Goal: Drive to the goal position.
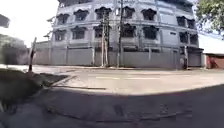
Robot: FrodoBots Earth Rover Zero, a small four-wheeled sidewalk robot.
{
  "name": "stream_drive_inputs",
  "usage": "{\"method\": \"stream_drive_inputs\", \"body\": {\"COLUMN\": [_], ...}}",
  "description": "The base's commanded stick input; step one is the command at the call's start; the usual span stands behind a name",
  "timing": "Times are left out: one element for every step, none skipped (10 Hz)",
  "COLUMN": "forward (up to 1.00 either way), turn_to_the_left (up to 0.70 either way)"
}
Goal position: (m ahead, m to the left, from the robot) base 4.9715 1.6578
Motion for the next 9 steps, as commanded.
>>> {"method": "stream_drive_inputs", "body": {"forward": [1.0, 1.0, 0.99, 0.98, 0.97, 0.97, 0.98, 0.61, 0.0], "turn_to_the_left": [0.36, -0.01, -0.01, -0.01, -0.01, -0.01, -0.01, -0.01, 0.0]}}
